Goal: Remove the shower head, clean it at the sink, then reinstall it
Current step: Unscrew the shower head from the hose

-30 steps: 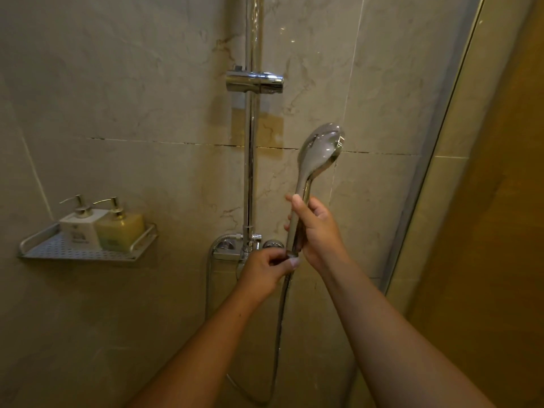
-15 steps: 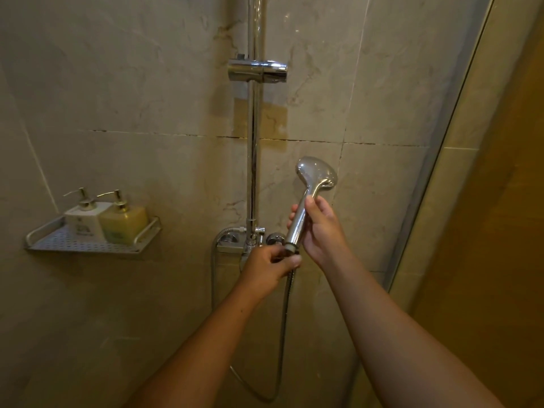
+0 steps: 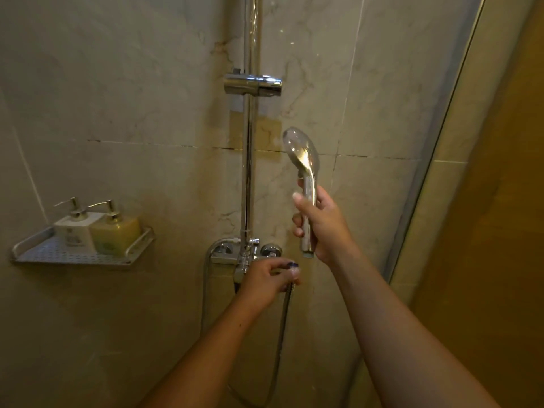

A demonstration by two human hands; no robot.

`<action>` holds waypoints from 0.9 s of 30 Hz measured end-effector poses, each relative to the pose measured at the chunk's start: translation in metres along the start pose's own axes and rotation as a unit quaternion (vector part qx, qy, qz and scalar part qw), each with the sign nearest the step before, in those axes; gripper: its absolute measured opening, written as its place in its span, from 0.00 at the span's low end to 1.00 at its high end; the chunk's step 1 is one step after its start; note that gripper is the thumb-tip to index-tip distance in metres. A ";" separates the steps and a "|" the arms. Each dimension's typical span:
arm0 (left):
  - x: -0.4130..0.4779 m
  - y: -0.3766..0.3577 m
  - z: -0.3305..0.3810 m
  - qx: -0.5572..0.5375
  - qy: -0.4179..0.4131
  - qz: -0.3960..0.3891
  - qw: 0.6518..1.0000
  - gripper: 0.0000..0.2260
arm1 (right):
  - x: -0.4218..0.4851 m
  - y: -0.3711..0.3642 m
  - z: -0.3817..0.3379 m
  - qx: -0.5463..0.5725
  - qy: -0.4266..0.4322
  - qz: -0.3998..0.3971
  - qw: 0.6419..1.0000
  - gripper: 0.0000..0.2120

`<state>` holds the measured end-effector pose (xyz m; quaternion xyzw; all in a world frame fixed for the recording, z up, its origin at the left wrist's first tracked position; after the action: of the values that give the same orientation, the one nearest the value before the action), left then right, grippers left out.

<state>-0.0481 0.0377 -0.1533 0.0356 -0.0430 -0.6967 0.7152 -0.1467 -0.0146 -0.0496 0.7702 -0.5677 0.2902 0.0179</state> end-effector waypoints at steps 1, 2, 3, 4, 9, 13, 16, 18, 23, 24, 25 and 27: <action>-0.001 0.000 0.003 0.002 -0.003 -0.002 1.000 0.10 | 0.000 0.000 -0.005 -0.053 0.014 -0.011 0.998 0.20; -0.002 -0.001 0.006 0.004 -0.006 -0.003 1.000 0.08 | -0.001 0.003 -0.009 -0.096 0.020 -0.006 0.995 0.23; -0.002 0.000 0.008 0.004 -0.008 -0.001 1.000 0.07 | -0.001 0.009 -0.014 -0.129 0.026 0.016 0.991 0.27; -0.001 0.000 0.009 0.001 -0.011 -0.001 1.000 0.05 | -0.002 0.019 -0.020 -0.156 0.038 0.046 0.986 0.28; -0.005 0.001 0.017 -0.002 -0.025 -0.019 1.000 0.07 | -0.013 0.072 -0.067 -0.241 0.156 0.165 0.944 0.14; -0.006 -0.001 0.018 -0.014 -0.028 -0.025 0.999 0.09 | -0.014 0.083 -0.049 -0.056 0.114 0.166 0.978 0.09; -0.005 -0.006 0.017 -0.012 -0.031 -0.024 0.999 0.08 | -0.023 0.079 -0.015 -0.002 0.022 0.173 0.985 0.08; -0.004 -0.011 0.016 -0.011 -0.030 -0.023 0.999 0.09 | -0.033 0.076 0.002 -0.012 -0.016 0.166 0.986 0.12; 0.001 -0.014 0.022 -0.010 -0.027 0.003 1.000 0.10 | -0.046 0.074 0.017 -0.081 -0.037 0.138 0.986 0.16; 0.003 -0.013 0.027 -0.001 -0.030 0.006 1.000 0.11 | -0.045 0.074 0.016 -0.095 -0.037 0.132 0.986 0.17; 0.005 -0.011 0.034 0.009 -0.033 0.011 0.999 0.12 | -0.044 0.075 0.014 -0.112 -0.037 0.125 0.985 0.17; 0.008 -0.005 0.050 0.025 -0.044 0.021 0.999 0.13 | -0.039 0.074 0.008 -0.150 -0.028 0.104 0.983 0.16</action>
<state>-0.0588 0.0304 -0.1042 0.0217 -0.0924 -0.6811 0.7260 -0.2163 -0.0099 -0.0975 0.7033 -0.6820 0.1807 0.0866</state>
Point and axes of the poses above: each hand's wrist, its own x-axis towards the middle knuckle, its own y-axis out of the back of the hand, z = x × y, the point moved 10 cm from there along x, towards the middle knuckle, and after that the axes turned 10 degrees about y, right-handed, at the moved point
